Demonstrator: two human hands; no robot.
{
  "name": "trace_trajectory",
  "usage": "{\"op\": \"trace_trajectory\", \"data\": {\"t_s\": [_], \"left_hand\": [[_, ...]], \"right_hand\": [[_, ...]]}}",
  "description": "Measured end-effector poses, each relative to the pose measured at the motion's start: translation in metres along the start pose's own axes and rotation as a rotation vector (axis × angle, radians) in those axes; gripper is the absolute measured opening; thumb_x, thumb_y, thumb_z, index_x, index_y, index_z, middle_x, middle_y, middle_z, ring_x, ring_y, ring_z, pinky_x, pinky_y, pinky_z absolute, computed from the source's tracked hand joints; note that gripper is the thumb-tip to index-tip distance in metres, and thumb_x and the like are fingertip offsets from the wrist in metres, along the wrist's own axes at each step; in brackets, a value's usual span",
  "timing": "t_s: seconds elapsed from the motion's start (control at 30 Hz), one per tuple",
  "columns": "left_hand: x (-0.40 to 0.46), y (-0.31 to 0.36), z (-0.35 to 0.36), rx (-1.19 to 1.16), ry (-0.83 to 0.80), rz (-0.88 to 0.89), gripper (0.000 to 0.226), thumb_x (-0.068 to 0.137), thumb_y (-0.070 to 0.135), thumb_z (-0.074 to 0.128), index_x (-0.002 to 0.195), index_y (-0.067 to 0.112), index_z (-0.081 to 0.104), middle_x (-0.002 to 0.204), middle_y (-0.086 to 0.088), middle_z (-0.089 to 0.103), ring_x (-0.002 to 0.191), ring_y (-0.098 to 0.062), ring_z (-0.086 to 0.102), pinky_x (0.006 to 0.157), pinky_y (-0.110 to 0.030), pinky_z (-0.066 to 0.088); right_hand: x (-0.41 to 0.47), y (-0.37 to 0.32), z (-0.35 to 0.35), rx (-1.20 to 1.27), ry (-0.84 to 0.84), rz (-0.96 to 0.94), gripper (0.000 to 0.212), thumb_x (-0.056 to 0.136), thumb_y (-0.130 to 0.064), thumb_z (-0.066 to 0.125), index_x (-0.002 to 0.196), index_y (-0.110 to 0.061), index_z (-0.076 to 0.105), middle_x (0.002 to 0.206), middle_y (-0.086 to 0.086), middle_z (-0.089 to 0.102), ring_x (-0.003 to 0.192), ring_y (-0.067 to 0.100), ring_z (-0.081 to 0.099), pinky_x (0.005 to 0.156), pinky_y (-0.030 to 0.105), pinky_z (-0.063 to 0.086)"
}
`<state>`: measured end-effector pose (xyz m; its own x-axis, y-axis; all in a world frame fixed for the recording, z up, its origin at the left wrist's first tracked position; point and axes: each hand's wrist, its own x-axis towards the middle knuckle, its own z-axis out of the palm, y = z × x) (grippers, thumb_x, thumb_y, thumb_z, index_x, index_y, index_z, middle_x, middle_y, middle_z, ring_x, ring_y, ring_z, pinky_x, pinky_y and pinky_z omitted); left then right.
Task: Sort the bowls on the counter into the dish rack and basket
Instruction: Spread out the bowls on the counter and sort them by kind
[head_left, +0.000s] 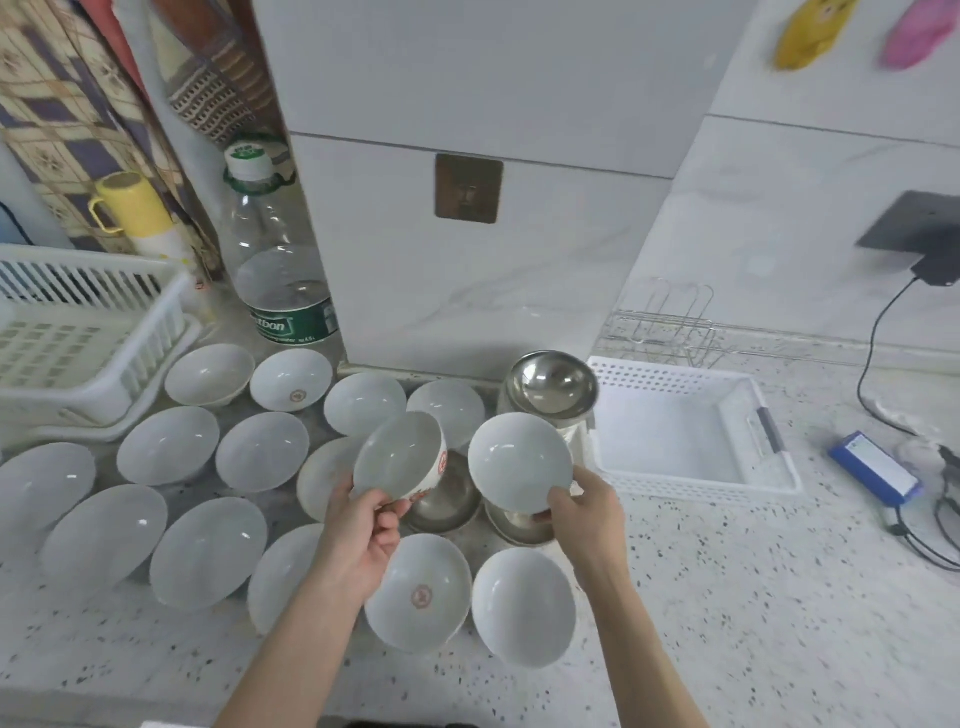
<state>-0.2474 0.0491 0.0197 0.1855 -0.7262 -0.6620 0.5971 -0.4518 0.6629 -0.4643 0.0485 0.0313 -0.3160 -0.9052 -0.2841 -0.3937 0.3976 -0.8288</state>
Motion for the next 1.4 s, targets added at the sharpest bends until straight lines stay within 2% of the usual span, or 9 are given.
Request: {"op": "trace_trajectory", "data": {"t_s": [0.1, 0.3, 0.4, 0.6, 0.93, 1.1, 1.2, 1.33, 1.4], "left_hand": [[-0.01, -0.02, 0.012, 0.013, 0.015, 0.017, 0.032, 0.094, -0.007, 0.037, 0.099, 0.019, 0.056, 0.052, -0.007, 0.061, 0.031, -0.001, 0.042, 0.027, -0.011, 0.025], [-0.028, -0.062, 0.038, 0.035, 0.043, 0.059, 0.034, 0.093, -0.008, 0.037, 0.097, 0.02, 0.056, 0.067, -0.011, 0.055, 0.031, -0.001, 0.041, 0.027, -0.011, 0.022], [-0.037, -0.079, 0.048, 0.047, 0.031, 0.056, 0.036, 0.093, -0.009, 0.038, 0.109, 0.018, 0.055, 0.071, -0.013, 0.054, 0.032, -0.001, 0.042, 0.026, -0.011, 0.023], [-0.052, -0.102, 0.061, 0.063, 0.037, 0.045, 0.05, 0.093, -0.009, 0.04, 0.137, 0.016, 0.047, 0.053, -0.008, 0.061, 0.034, -0.003, 0.041, 0.028, -0.012, 0.027], [-0.066, -0.126, 0.078, 0.151, 0.066, 0.085, 0.054, 0.092, -0.009, 0.042, 0.135, 0.024, 0.048, 0.063, -0.015, 0.063, 0.036, -0.006, 0.047, 0.031, -0.015, 0.03], [-0.064, -0.132, 0.08, 0.202, 0.042, 0.098, 0.054, 0.093, -0.009, 0.04, 0.133, 0.025, 0.049, 0.058, -0.011, 0.068, 0.038, -0.006, 0.049, 0.032, -0.016, 0.031], [-0.065, -0.135, 0.082, 0.211, 0.038, 0.103, 0.052, 0.092, -0.009, 0.041, 0.125, 0.031, 0.052, 0.057, -0.01, 0.068, 0.038, -0.006, 0.051, 0.032, -0.016, 0.031], [-0.066, -0.138, 0.085, 0.212, 0.029, 0.106, 0.052, 0.092, -0.009, 0.041, 0.11, 0.037, 0.056, 0.059, -0.011, 0.069, 0.04, -0.005, 0.054, 0.032, -0.016, 0.032], [-0.067, -0.14, 0.085, 0.223, 0.012, 0.108, 0.053, 0.092, -0.009, 0.041, 0.108, 0.039, 0.056, 0.06, -0.01, 0.07, 0.043, -0.005, 0.055, 0.033, -0.016, 0.032]], "right_hand": [[-0.003, 0.02, -0.034, 0.078, 0.01, 0.002, 0.032, 0.082, -0.007, 0.048, 0.097, -0.029, 0.067, 0.058, 0.004, 0.07, 0.058, 0.022, 0.065, 0.048, 0.024, 0.041], [-0.006, 0.07, -0.087, 0.136, 0.075, 0.042, 0.032, 0.084, -0.009, 0.05, 0.098, -0.035, 0.063, 0.054, -0.003, 0.069, 0.058, 0.008, 0.066, 0.051, 0.024, 0.039], [0.0, 0.094, -0.104, 0.121, 0.073, 0.099, 0.032, 0.085, -0.007, 0.05, 0.101, -0.031, 0.062, 0.052, 0.0, 0.068, 0.061, 0.016, 0.066, 0.05, 0.026, 0.042], [0.014, 0.123, -0.114, 0.079, 0.014, 0.168, 0.036, 0.085, -0.005, 0.048, 0.111, -0.02, 0.066, 0.055, 0.004, 0.068, 0.058, 0.017, 0.064, 0.048, 0.024, 0.039], [0.033, 0.141, -0.114, 0.065, -0.049, 0.176, 0.046, 0.086, -0.005, 0.047, 0.127, -0.018, 0.061, 0.064, 0.006, 0.071, 0.051, 0.001, 0.06, 0.043, 0.019, 0.035], [0.038, 0.151, -0.109, 0.073, -0.058, 0.172, 0.045, 0.087, -0.006, 0.047, 0.128, -0.018, 0.06, 0.067, 0.007, 0.072, 0.062, 0.011, 0.068, 0.043, 0.022, 0.037], [0.038, 0.155, -0.108, 0.085, -0.068, 0.169, 0.043, 0.089, -0.01, 0.048, 0.13, -0.019, 0.058, 0.074, 0.008, 0.073, 0.059, 0.006, 0.065, 0.046, 0.022, 0.038], [0.034, 0.155, -0.112, 0.157, -0.106, 0.191, 0.04, 0.094, -0.022, 0.053, 0.134, -0.021, 0.052, 0.074, 0.005, 0.074, 0.072, 0.004, 0.065, 0.053, 0.024, 0.039], [0.033, 0.155, -0.114, 0.221, -0.128, 0.229, 0.04, 0.094, -0.028, 0.056, 0.133, -0.024, 0.05, 0.081, 0.006, 0.074, 0.066, 0.001, 0.062, 0.054, 0.025, 0.037]]}}
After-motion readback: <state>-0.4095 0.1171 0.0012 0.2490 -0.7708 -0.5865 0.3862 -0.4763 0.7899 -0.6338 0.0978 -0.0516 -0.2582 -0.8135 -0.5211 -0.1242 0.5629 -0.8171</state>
